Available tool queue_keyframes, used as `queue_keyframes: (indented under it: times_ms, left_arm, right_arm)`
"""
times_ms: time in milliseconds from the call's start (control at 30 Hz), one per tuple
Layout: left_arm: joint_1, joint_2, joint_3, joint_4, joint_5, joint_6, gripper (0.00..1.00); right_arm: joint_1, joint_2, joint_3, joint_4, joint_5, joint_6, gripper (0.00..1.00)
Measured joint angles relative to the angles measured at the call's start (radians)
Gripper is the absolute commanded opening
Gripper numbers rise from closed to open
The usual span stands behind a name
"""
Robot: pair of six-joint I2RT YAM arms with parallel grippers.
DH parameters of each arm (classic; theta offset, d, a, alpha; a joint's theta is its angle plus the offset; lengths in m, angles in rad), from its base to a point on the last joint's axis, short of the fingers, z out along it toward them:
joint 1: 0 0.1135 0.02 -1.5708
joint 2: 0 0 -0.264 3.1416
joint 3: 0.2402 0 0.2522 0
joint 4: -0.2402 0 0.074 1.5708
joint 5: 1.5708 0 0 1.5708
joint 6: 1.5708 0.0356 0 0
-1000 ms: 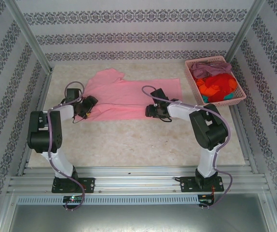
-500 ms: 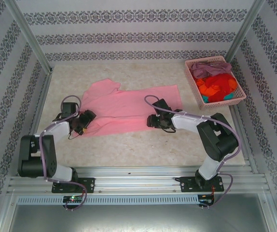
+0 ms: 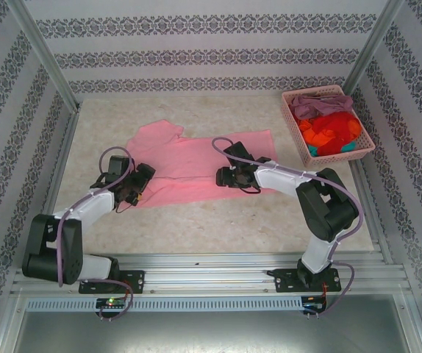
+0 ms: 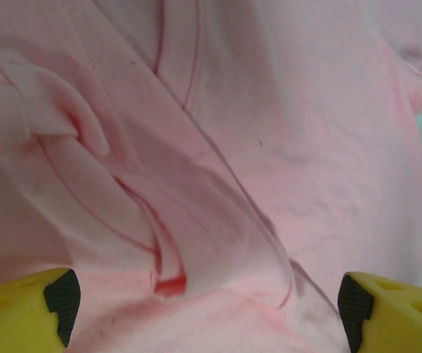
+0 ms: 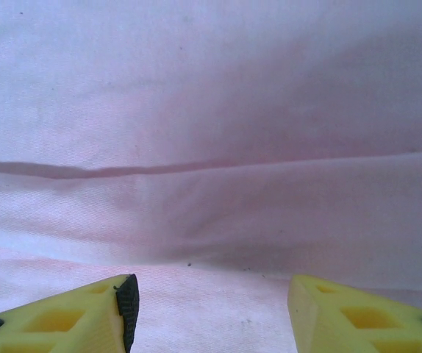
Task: Fold and stack the t-shirts
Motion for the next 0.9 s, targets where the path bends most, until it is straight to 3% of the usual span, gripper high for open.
queue_keyframes:
  times_ms: [467,733,900]
  left_arm:
    - [-0.031,0.22,0.141,0.131,0.084,-0.09,0.92]
    - [-0.03,0.221,0.211,0.08,0.093,-0.042,0.95]
    - [0.016,0.149,0.166,0.025,0.082,0.026,0.95]
  right_arm:
    - [-0.023,-0.027,-0.023,-0.014,0.012,-0.008,0.56]
    - [-0.041,-0.051,-0.052,-0.014,0.02,-0.008,0.57]
    - [-0.054,-0.065,-0.076,-0.01,0.024,-0.008,0.56]
